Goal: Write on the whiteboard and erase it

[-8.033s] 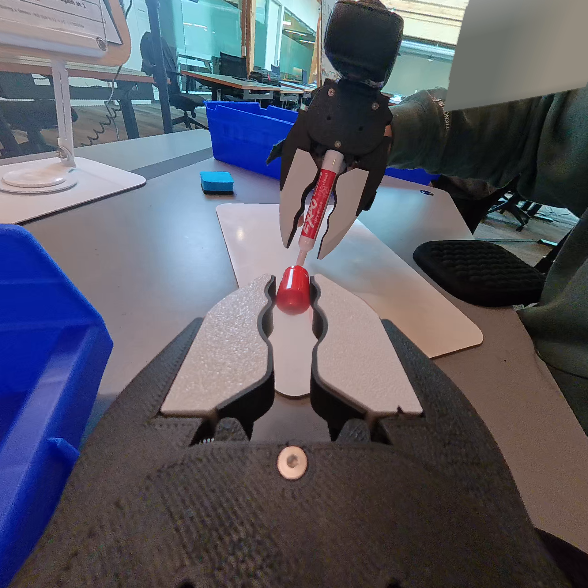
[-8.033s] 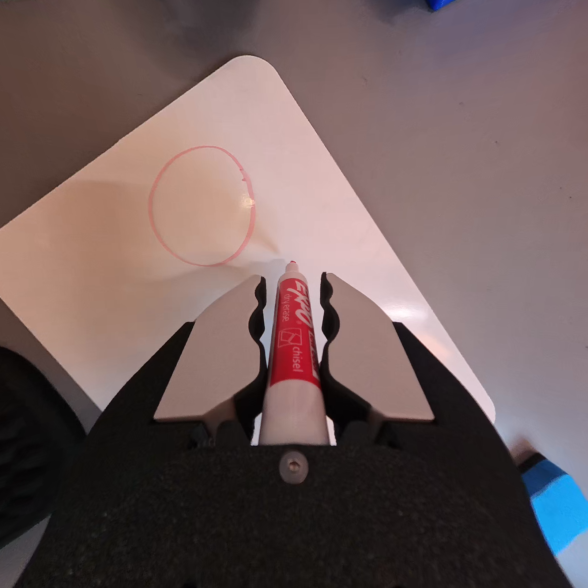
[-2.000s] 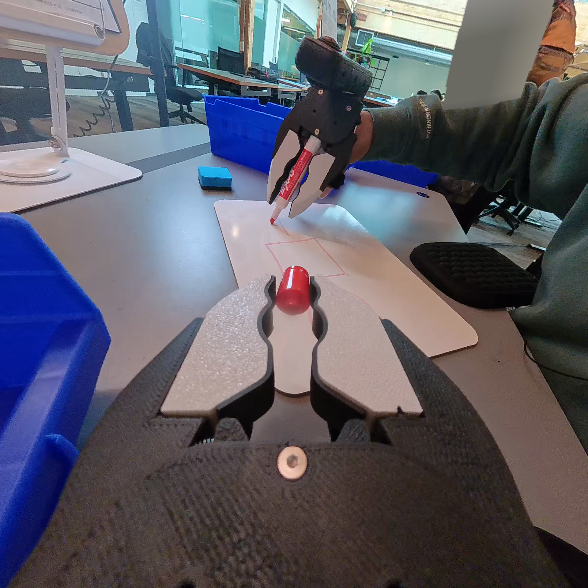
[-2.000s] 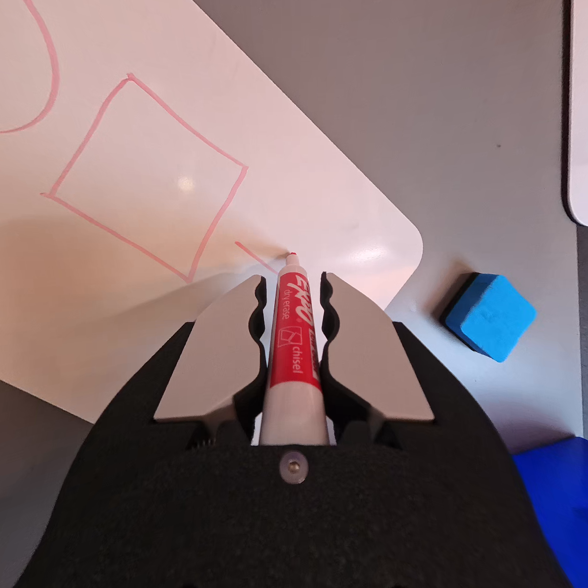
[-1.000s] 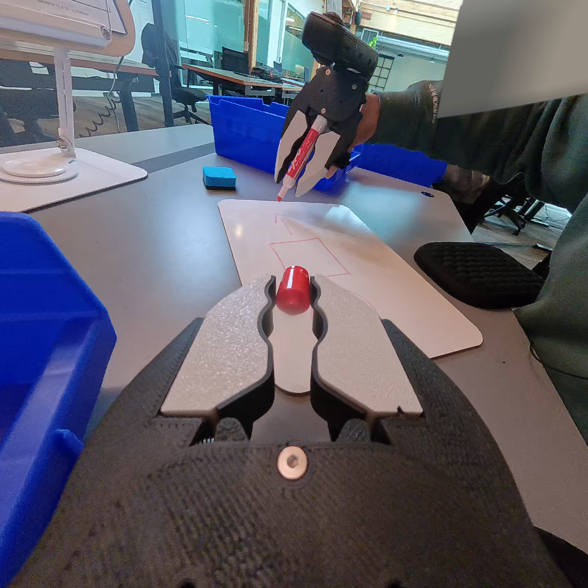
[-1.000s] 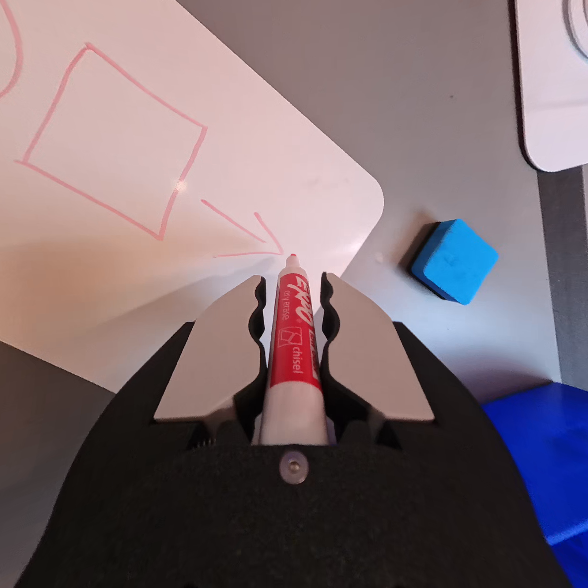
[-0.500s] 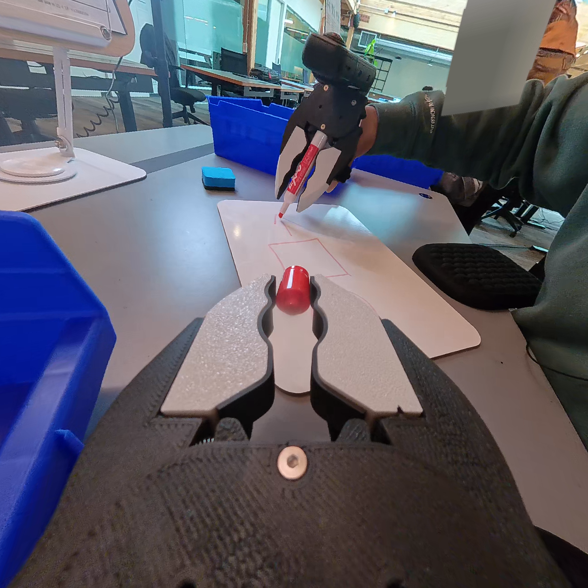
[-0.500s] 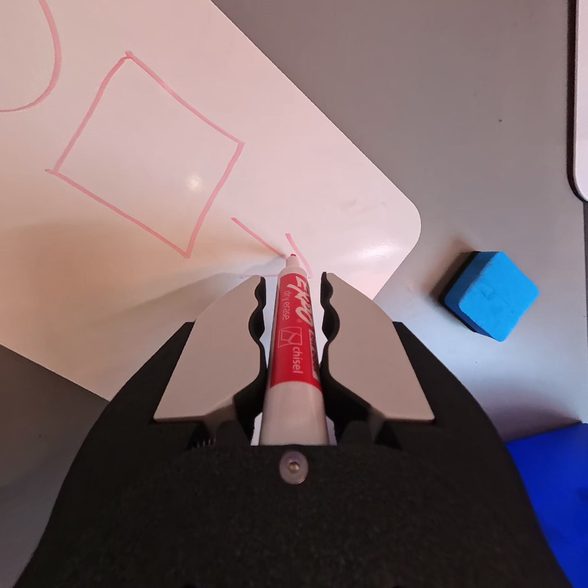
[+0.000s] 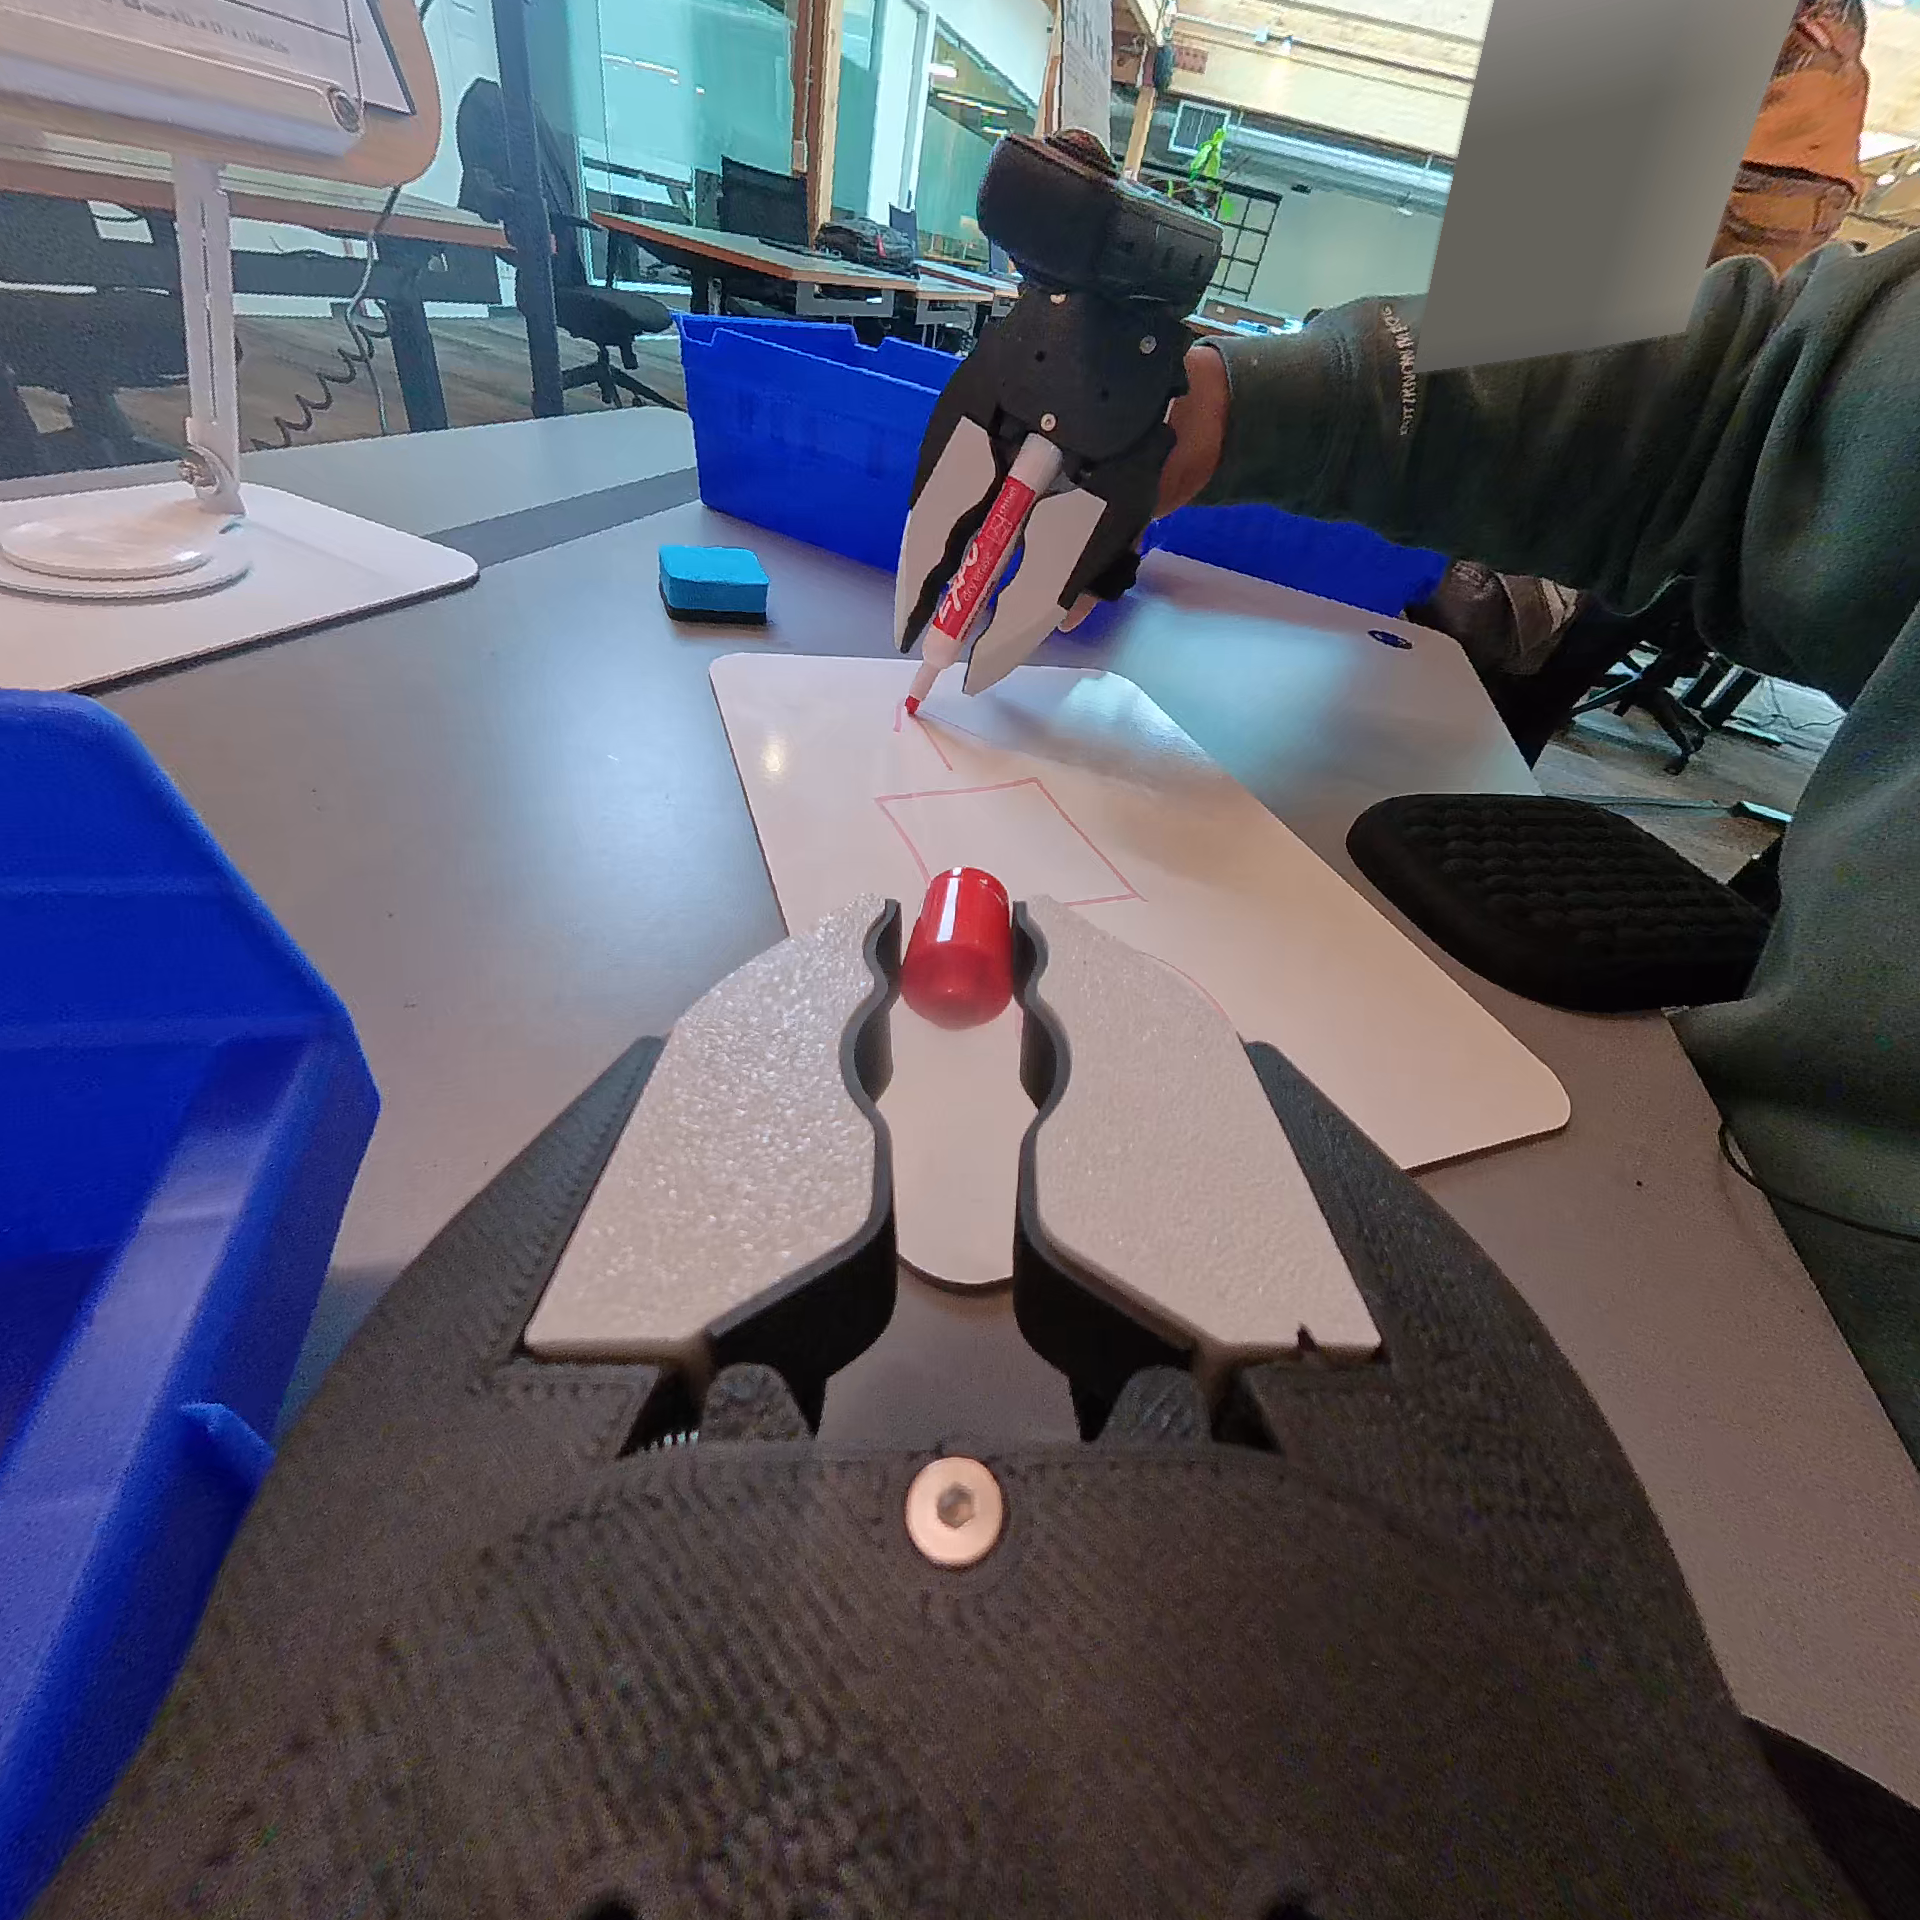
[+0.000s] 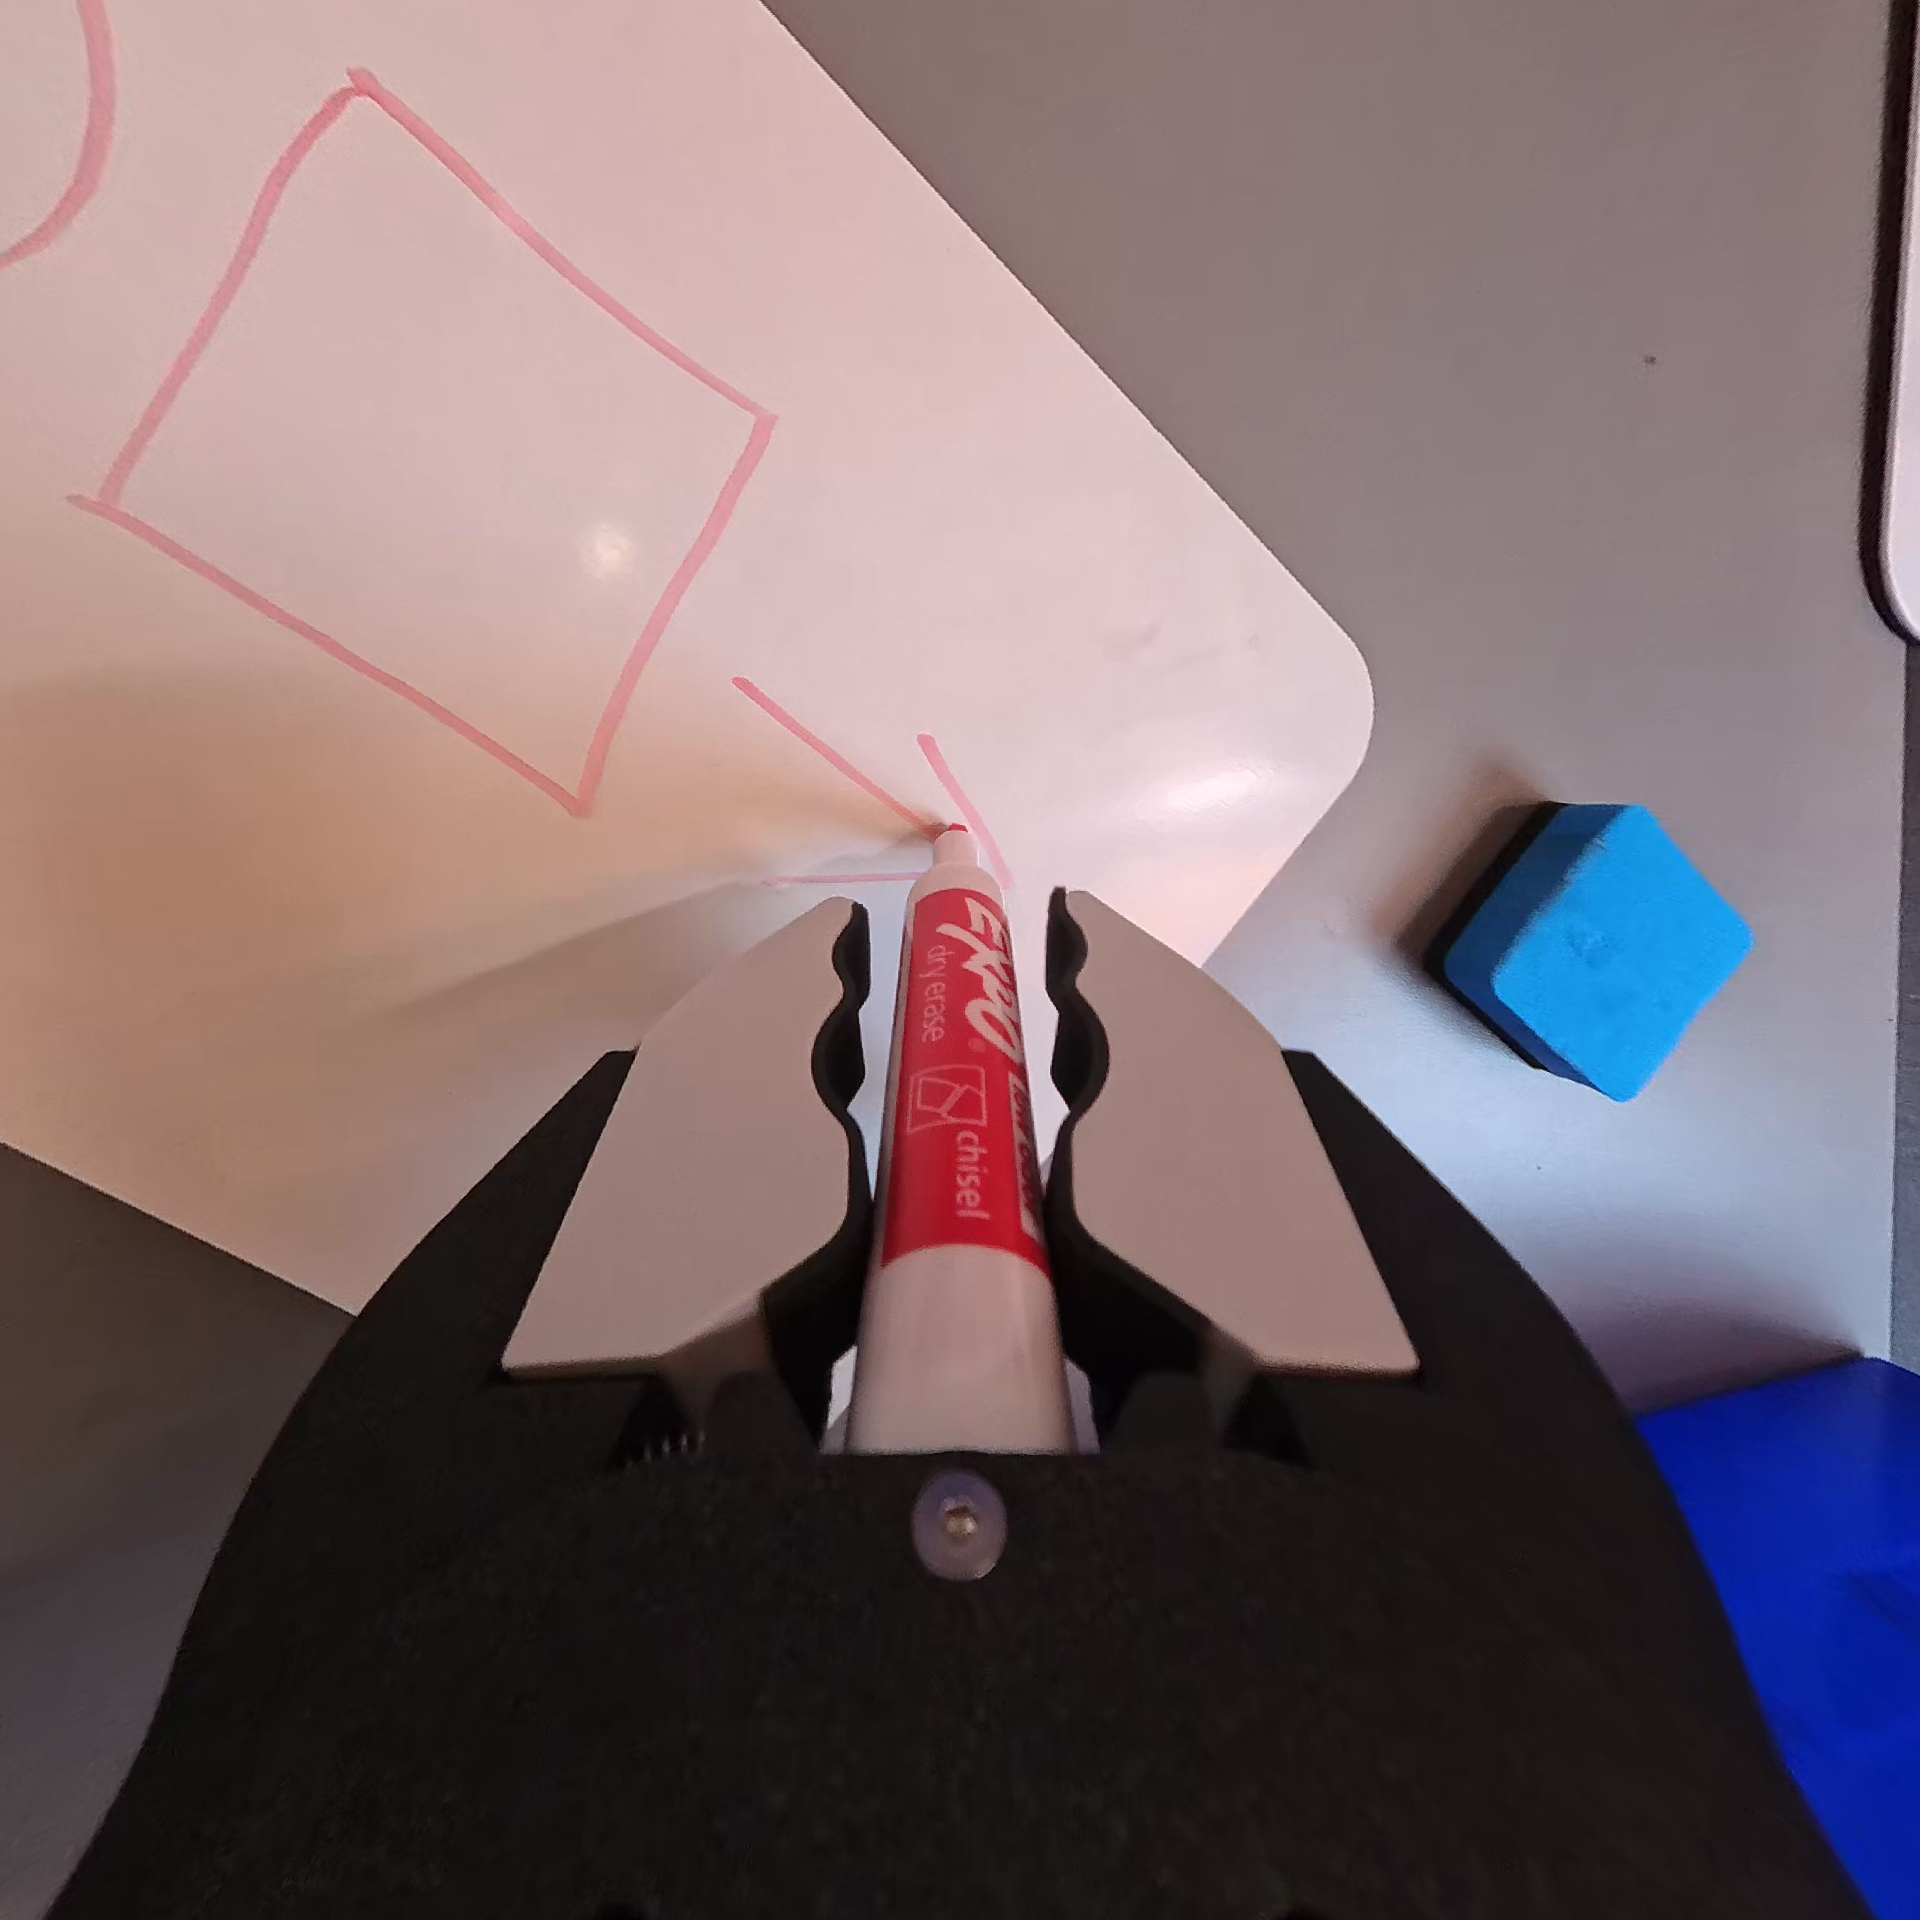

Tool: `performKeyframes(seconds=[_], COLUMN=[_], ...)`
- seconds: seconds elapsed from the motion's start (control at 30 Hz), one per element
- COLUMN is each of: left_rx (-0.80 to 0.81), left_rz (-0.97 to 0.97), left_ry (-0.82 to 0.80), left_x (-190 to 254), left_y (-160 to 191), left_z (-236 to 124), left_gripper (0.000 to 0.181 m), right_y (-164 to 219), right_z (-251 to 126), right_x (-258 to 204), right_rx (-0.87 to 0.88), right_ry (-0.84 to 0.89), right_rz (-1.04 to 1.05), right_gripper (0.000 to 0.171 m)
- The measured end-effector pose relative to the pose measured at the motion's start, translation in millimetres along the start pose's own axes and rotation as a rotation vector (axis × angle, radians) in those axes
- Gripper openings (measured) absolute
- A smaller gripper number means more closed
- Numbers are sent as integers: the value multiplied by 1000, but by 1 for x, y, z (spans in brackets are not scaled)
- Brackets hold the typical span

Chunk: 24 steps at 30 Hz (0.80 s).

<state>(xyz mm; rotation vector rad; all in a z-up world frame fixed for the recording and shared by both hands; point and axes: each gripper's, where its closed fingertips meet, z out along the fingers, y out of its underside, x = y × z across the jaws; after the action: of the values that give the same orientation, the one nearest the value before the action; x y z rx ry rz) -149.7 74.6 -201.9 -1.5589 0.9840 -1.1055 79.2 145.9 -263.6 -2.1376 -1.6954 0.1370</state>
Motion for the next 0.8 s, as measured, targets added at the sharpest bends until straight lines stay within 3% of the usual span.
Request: performKeyframes(seconds=[0.8], left_rx=[0], left_rz=[-2], left_ry=[1], left_x=[-1], left_y=[0], left_z=[0], left_gripper=[20], right_y=[3], right_z=[-11], right_x=[24], right_rx=[57], right_ry=[16], right_rz=[12], right_gripper=[34])
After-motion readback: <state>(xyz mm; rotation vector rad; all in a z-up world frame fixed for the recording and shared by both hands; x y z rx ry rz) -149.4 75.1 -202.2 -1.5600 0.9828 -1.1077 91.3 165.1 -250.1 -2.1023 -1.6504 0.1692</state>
